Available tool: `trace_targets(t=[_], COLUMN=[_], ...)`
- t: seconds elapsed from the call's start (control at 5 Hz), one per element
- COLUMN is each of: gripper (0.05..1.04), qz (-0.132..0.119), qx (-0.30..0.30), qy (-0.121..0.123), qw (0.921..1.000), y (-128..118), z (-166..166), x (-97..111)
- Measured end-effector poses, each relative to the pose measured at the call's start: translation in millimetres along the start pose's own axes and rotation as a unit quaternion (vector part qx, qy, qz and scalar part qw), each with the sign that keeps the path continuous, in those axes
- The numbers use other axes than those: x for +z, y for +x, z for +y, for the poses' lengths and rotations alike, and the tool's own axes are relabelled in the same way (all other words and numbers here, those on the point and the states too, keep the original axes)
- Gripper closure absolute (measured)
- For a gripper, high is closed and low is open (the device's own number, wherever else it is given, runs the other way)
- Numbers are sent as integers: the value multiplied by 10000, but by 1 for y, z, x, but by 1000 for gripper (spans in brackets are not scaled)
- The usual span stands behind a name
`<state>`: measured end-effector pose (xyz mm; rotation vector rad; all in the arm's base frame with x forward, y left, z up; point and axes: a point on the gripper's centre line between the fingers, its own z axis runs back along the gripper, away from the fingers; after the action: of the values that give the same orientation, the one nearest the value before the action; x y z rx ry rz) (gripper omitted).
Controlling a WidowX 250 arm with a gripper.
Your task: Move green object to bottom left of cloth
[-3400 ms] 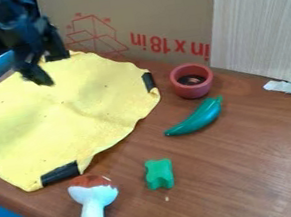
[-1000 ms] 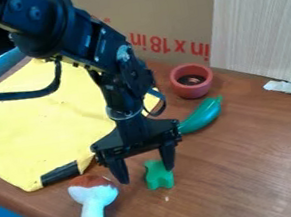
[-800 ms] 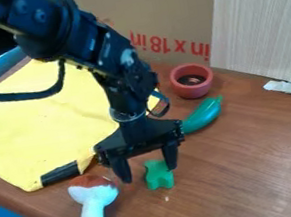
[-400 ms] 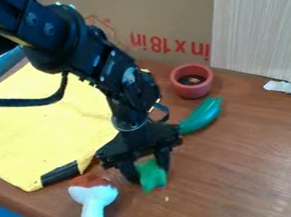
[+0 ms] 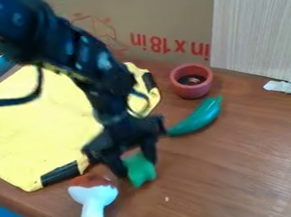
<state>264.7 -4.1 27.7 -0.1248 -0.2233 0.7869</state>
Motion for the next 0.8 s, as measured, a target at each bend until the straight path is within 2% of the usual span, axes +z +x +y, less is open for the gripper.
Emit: trace_targets(t=[0.2,0.4,0.6,0.8], gripper=[459,459,459,459], qz=[-36,-61,-266,-320], qx=[621,1196,1725,2041], qy=[-311,-435,-443,-340], qw=[9976,9919,9836,9778], y=[34,65,103,130], z=[9,26,50,73], x=[29,47,55,46])
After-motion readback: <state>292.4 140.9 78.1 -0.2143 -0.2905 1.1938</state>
